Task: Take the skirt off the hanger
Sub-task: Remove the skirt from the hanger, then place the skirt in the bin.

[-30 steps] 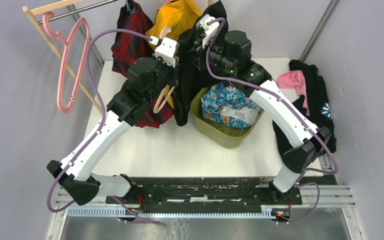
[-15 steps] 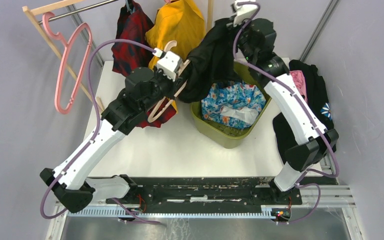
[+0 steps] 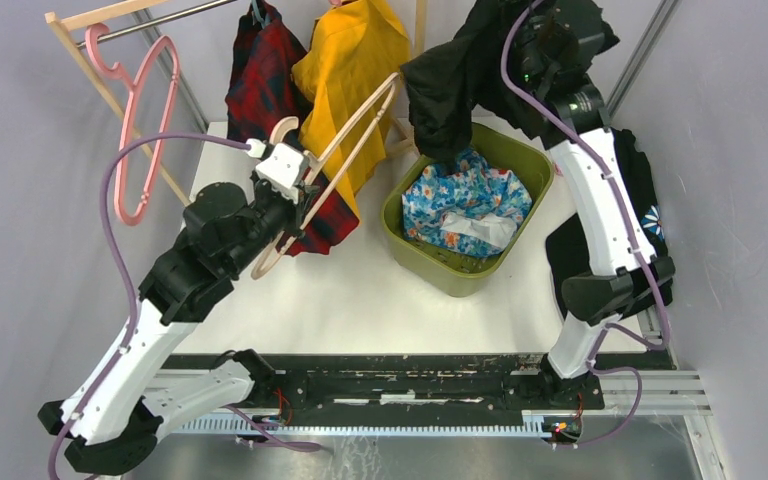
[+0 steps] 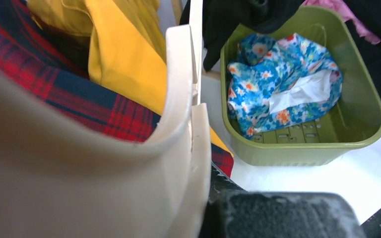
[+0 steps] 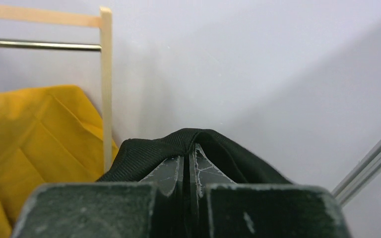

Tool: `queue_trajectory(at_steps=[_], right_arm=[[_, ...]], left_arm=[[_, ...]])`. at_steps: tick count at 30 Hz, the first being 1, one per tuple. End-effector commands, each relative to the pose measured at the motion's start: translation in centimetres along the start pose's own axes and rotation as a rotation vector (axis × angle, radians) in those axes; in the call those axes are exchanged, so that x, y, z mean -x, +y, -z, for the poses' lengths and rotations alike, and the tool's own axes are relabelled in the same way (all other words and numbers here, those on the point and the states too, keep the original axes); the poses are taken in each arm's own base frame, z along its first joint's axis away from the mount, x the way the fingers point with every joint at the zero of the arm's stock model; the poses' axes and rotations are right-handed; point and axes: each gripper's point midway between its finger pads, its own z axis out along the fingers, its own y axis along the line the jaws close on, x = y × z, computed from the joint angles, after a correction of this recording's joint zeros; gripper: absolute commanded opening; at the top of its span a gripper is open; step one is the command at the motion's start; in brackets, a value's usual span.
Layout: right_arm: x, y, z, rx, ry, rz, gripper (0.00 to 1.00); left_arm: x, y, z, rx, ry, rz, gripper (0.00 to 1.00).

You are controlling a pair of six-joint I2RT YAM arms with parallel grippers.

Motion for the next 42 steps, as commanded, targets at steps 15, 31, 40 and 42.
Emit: queue_trajectory(at_steps=[15,31,40,42], right_arm=[[7.1,0.4,11.3,0.194,-0.076,-0.224,0.01],[-18.0,8.9,16.2,0.253,0.533,-0.450,0.01],[-34.0,14.3,20.0,0.240,0.950,-0.464,0.01],[-36.9,15.4,20.4,0.228,1.025,-0.478,0.01]], left_arm=[[-2.7,-0.4,-3.0,-0.010,0.042,-0.126,0.03],[-1.9,-1.1,-3.7,-0.046,0.014,-0.129,0.03],[-1.0,0.3,-2.4,0.019,0.014,-0.107,0.03],[-0.5,0.5,-2.3,0.026,0.011,-0.102,0.03]])
